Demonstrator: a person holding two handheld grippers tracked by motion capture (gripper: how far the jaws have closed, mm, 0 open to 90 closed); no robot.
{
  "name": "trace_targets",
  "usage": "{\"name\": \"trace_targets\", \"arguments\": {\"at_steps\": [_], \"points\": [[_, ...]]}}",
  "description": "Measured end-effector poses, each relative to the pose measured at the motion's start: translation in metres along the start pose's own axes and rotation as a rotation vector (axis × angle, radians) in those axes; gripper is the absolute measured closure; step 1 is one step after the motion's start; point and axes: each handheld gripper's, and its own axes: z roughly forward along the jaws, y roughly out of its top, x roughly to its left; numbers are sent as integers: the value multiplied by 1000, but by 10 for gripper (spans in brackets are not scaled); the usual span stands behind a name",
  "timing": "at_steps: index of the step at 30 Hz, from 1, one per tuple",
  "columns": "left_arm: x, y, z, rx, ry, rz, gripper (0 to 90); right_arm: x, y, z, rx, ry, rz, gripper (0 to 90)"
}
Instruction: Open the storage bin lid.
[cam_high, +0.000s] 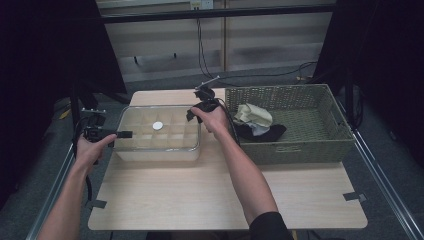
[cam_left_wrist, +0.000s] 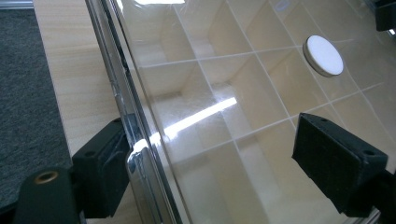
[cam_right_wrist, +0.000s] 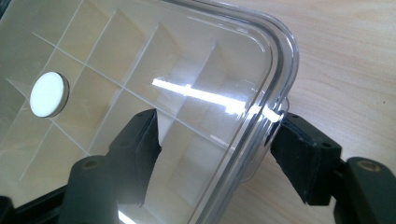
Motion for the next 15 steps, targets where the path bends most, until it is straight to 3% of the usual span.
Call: {"name": "trace_targets", "arguments": {"at_steps": [3, 7, 15], "points": [[1, 1, 0, 16, 3, 8, 147, 1, 0, 1, -1, 4, 12, 303], [0, 0, 0, -4, 0, -2, 152, 1, -2, 5, -18, 17, 31, 288], [5, -3, -6, -31, -11, -13, 243, 1, -1, -2, -45, -19, 33, 379]]}}
